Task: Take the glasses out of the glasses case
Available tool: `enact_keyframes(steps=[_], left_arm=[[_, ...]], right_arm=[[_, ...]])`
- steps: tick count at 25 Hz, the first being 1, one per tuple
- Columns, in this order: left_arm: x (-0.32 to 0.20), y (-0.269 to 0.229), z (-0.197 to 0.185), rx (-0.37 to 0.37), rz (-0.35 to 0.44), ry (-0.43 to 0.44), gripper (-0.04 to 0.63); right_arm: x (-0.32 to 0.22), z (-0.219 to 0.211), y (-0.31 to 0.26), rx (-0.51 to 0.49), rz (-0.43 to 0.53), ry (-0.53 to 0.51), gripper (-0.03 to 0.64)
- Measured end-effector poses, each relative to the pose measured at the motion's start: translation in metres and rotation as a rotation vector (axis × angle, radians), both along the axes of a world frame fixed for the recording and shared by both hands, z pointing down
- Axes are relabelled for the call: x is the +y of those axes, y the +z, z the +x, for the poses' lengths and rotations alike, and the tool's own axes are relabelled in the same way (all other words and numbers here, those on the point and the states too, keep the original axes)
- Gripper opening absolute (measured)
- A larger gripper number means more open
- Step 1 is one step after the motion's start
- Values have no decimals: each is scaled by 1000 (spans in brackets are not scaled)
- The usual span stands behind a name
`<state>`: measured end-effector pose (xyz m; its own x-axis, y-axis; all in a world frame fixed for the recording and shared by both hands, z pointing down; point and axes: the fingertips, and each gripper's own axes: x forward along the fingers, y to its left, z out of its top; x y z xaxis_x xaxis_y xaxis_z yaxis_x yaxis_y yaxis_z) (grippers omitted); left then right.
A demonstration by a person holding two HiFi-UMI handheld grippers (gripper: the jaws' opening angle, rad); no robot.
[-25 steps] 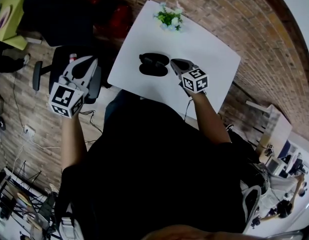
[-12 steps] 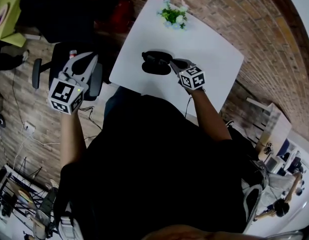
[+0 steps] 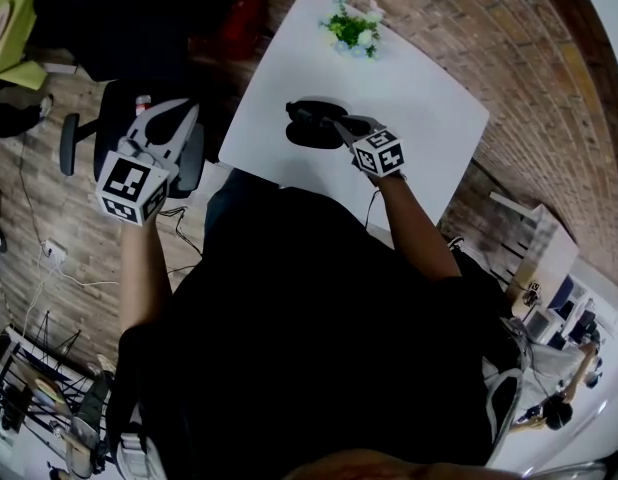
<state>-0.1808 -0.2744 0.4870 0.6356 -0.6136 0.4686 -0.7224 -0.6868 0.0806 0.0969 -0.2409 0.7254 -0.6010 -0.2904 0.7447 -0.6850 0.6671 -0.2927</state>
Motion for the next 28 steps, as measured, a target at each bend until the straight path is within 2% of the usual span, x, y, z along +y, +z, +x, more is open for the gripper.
enact_keyframes(steps=[5, 13, 22, 28], left_arm=[[0, 8, -5, 20, 6, 9, 11], [-3, 16, -10, 15, -36, -7, 11], [-12, 25, -17, 15, -49, -10, 11], [-17, 30, -17, 19, -51, 12, 11]], right_arm=[[1, -11, 9, 24, -18, -41, 52], [2, -21, 32, 65, -63, -94, 78], [0, -27, 62, 197, -46, -202, 77], [3, -30, 75, 249, -48, -247, 77]])
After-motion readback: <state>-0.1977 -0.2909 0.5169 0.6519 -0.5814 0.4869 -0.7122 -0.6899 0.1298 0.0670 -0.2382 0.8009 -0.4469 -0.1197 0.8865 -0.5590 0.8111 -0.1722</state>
